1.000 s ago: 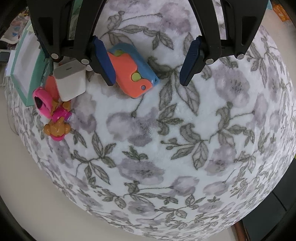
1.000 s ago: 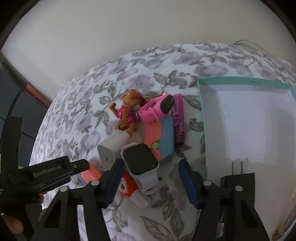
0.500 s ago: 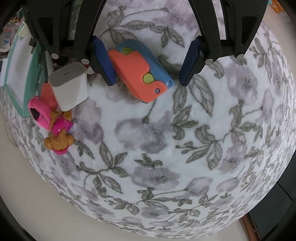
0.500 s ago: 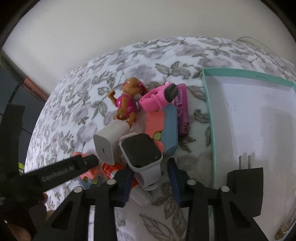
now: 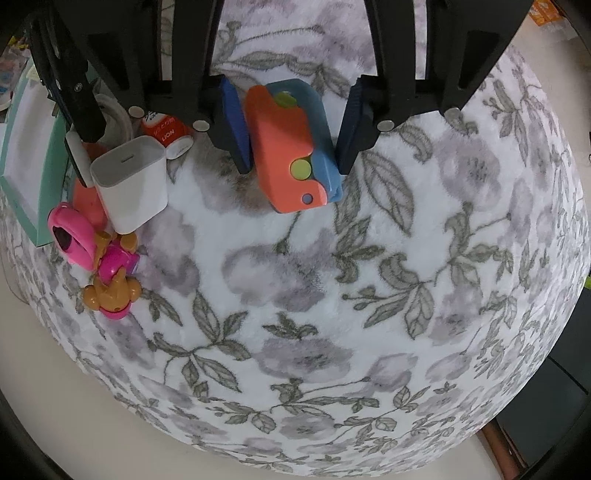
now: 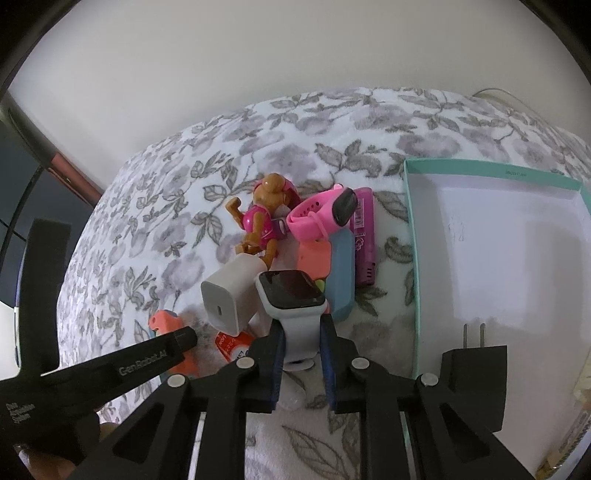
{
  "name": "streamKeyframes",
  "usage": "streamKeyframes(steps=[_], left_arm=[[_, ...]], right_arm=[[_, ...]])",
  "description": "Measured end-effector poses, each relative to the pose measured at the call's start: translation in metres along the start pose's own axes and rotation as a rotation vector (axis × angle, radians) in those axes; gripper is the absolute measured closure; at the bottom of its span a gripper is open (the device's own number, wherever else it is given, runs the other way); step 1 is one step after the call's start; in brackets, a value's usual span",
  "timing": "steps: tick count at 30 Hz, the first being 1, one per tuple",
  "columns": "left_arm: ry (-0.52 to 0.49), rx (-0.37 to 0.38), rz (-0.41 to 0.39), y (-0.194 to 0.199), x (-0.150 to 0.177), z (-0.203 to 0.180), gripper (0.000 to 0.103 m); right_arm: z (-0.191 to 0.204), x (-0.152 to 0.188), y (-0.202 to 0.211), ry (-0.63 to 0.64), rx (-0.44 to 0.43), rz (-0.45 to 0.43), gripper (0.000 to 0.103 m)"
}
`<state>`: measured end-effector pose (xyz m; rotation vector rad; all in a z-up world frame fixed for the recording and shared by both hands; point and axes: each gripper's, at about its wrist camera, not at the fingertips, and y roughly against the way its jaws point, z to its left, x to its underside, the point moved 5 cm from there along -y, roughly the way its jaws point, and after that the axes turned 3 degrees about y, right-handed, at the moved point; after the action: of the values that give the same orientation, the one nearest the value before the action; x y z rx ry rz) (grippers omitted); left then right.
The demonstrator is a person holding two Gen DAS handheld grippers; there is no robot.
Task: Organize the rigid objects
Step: 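Carry toy and smartwatch into the tray and open both tools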
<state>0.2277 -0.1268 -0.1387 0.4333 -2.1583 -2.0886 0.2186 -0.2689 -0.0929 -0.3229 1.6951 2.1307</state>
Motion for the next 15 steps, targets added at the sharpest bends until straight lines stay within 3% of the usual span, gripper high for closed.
streamKeyframes(steps=[7, 15], left_arm=[[0.018, 0.02, 0.0, 0.008, -0.008, 0.014, 0.057], [0.026, 0.059, -0.069, 0.045, -0.023, 0.023, 0.057]], right_arm=[[-0.002, -0.003, 0.008, -0.01, -0.009, -0.017, 0.084], [-0.009, -0.014, 0.029, -0.042, -0.021, -0.052, 0.084]])
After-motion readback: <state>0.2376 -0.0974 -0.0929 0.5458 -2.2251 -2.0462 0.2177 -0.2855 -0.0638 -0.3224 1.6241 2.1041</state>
